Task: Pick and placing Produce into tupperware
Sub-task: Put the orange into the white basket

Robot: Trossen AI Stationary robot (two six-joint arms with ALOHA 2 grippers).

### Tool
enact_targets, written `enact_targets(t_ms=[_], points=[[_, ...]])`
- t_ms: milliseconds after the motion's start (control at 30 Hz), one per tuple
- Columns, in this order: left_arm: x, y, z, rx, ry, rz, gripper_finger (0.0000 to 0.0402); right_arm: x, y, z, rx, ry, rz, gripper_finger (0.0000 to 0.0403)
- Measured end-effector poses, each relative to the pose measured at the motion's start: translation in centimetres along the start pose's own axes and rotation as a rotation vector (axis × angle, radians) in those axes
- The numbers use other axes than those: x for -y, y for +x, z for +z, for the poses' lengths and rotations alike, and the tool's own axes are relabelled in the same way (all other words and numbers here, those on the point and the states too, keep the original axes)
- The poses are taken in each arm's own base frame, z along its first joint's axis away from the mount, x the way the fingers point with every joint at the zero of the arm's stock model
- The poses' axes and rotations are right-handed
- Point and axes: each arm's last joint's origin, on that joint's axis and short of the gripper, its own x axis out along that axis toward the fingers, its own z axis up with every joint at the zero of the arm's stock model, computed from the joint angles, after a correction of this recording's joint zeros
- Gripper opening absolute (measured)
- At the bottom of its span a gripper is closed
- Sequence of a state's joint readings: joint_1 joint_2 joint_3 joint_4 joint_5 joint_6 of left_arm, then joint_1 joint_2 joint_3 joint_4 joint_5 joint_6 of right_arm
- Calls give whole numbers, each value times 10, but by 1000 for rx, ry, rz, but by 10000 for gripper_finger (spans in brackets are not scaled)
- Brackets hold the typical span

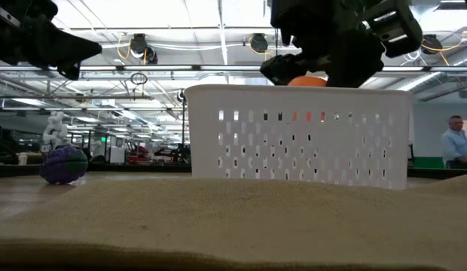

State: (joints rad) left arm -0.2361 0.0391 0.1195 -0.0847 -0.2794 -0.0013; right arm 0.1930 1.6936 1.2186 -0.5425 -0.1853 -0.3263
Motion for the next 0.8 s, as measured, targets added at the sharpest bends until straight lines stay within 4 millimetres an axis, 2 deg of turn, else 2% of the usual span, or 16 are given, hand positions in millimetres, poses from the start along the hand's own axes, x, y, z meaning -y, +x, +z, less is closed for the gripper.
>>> enact_targets(t_ms=[367,633,800], points=[[0,0,-1,-9,-16,0,26,2,25,2,-1,-13,2,235],[0,0,-4,-40,-71,1,26,4,44,-5,-60,-14,25,238],[0,0,-5,-53,-77,-4,26,4,46,-6,-68,-15,28,239]])
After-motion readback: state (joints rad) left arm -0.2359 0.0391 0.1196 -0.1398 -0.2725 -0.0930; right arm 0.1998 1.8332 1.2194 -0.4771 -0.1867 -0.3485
